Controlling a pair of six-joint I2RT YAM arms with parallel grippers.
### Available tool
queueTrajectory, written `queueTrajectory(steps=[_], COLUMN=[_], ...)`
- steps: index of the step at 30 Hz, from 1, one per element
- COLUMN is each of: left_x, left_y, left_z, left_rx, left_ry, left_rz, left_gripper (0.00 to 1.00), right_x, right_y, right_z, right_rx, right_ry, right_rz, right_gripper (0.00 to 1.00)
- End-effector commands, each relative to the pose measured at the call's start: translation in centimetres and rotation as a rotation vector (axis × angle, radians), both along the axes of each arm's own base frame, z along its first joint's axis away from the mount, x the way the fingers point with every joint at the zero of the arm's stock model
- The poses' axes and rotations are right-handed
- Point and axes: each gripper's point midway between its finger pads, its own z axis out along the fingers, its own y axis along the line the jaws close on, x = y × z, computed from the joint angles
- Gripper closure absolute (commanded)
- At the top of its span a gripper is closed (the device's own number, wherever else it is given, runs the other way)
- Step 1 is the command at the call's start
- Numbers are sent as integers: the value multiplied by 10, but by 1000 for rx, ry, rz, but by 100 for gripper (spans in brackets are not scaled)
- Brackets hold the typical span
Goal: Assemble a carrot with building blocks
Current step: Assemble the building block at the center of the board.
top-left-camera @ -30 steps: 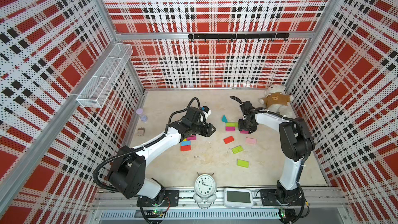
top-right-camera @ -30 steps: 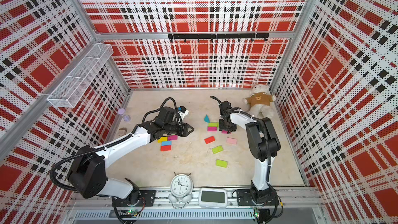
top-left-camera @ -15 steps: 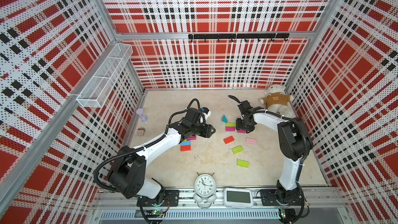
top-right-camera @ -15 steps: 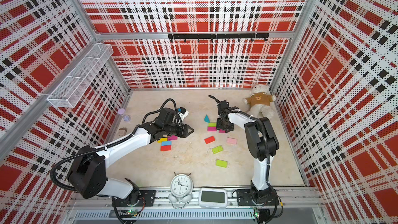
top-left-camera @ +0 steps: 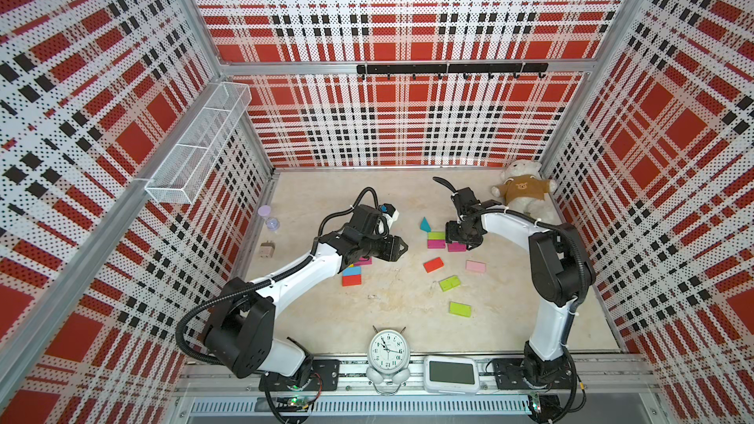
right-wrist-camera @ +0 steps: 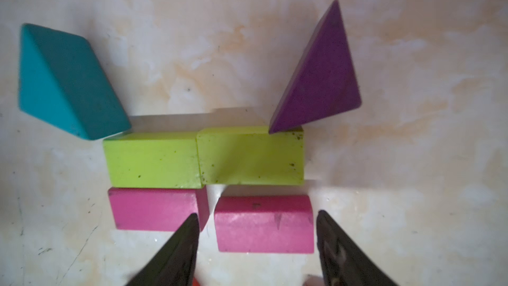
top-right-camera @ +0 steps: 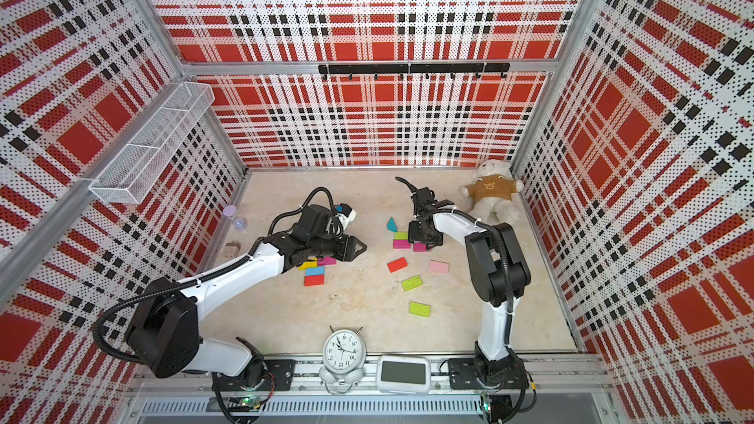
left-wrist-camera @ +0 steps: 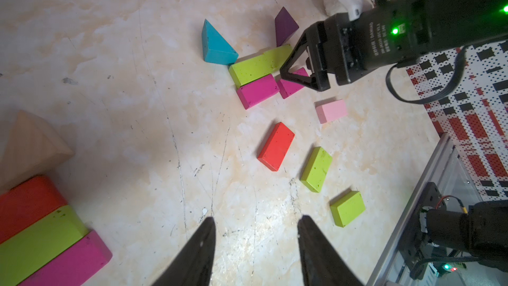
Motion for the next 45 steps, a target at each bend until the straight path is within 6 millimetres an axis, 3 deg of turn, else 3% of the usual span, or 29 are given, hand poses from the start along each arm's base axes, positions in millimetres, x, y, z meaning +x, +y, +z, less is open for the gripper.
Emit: queueTrajectory(steps=[1, 9, 17, 45], left_x=[0, -1, 0, -1], left_y=[2, -1, -10, -19], left_z=[9, 12, 9, 5], left_rx=[-18, -30, -27, -15], left_ry=[-28, -28, -16, -7], left_rz=[9, 5, 11, 9], left_gripper=[48, 48, 48, 48], right_x=[-6, -25, -24, -21], right_y=[-3, -23, -22, -1], right_z=[25, -2, -16, -29], right_rx=[9, -31, -58, 6], right_ry=[-54, -22, -25, -13], right_rz=[11, 48, 131, 204], right_gripper=[35, 41, 40, 46])
